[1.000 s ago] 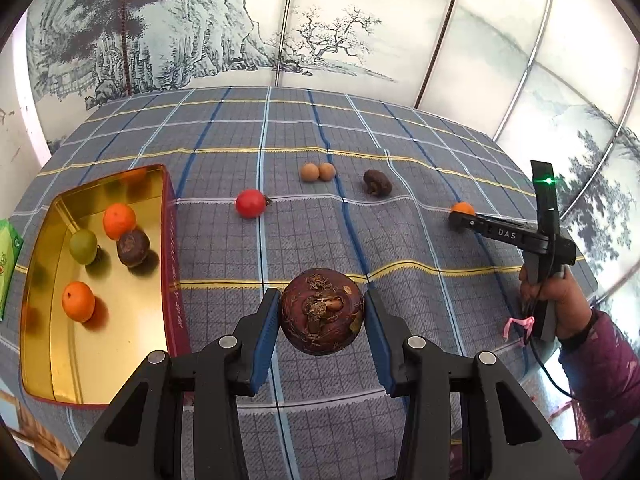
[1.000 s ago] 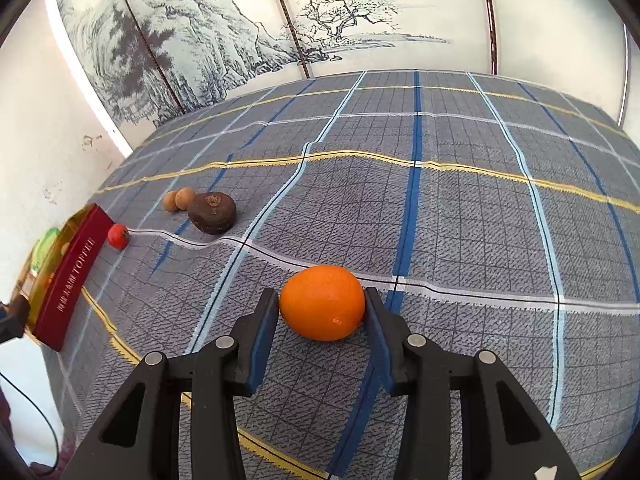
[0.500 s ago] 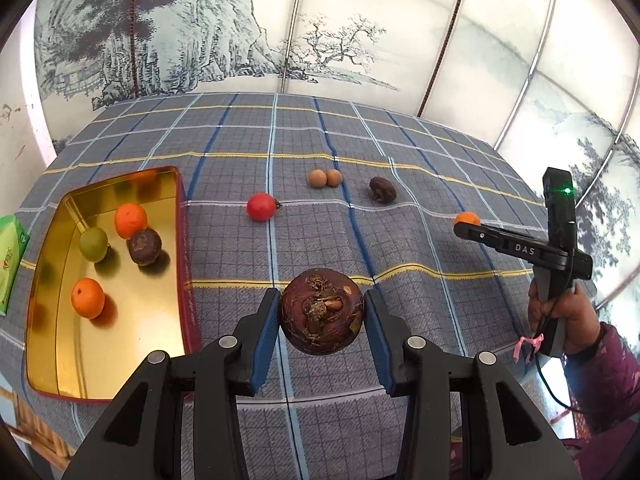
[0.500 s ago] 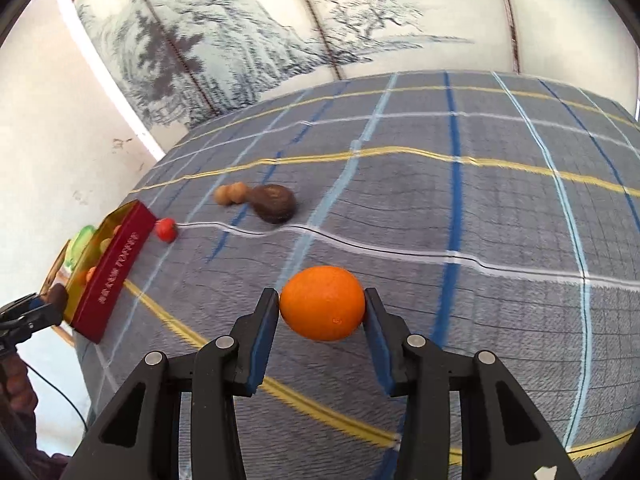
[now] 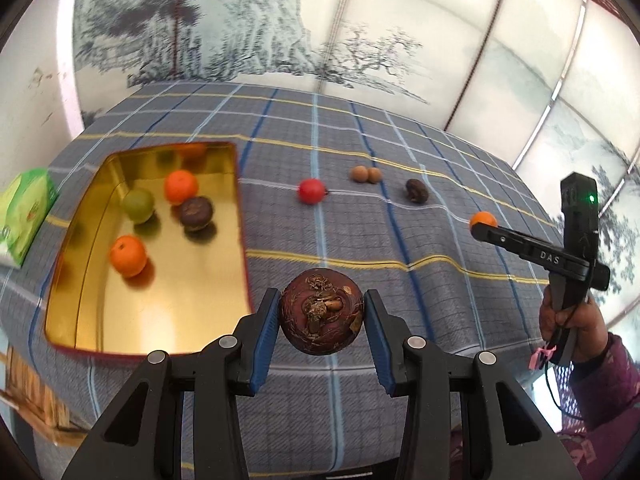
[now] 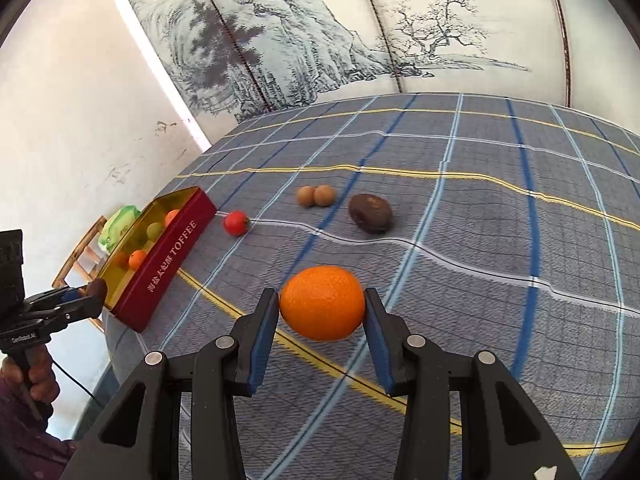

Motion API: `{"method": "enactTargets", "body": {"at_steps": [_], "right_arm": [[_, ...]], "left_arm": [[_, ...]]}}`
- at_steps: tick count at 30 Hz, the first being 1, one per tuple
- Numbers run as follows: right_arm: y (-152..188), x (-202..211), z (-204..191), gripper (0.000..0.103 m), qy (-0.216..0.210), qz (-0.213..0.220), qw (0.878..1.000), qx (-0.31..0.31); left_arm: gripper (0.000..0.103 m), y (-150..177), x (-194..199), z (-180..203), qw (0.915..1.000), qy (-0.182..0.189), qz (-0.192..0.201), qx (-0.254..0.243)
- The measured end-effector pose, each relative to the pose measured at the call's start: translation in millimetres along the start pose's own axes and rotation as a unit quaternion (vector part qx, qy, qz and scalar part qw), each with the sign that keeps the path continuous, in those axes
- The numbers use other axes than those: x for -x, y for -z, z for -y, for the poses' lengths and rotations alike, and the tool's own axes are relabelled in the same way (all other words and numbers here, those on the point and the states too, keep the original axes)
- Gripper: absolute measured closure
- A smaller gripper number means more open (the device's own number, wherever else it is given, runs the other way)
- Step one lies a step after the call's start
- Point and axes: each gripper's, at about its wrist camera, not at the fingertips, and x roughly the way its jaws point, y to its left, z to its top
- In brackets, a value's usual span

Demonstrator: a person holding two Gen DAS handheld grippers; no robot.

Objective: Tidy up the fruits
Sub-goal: 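Lift the dark brown fruit toward the gold tin with the left gripper while the right holds the orange, then hold the dark brown fruit above the tin with the left gripper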

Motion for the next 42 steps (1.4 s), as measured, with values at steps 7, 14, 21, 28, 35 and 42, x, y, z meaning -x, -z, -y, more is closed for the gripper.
{"method": "enactTargets", "body": {"at_steps": [7,14,21,28,35,42], "right_arm": [[1,-2,-6,0.063,0.001,-0.005,1.000,0.001],[3,-4,-15,0.063,-0.003,-0.010,1.000,0.006],[1,-9,-26,0.063,-0.008,-0.013,1.000,0.015],[0,-11,-32,0.063,-0.007,-0.016,1.000,0.019],[0,-13,-33,0.063,-0.009,-0.017,1.000,0.020],[0,-17,-37,0.063,-0.009,-0.021,1.000,0.022]], "left_arm": [[0.060,7,14,-32,0.9991,-0.026,0.009,0.034],[0.060,16,33,-69,0.9957,-0.061,0.024,0.065],[0.060,14,47,-94,0.9922,-0.082,0.044,0.082],[0.060,12,47,-101,0.9916,-0.082,0.048,0.088],[0.060,10,45,-101,0.9919,-0.078,0.048,0.088],[0.060,9,45,-101,0.9919,-0.077,0.048,0.089]]}}
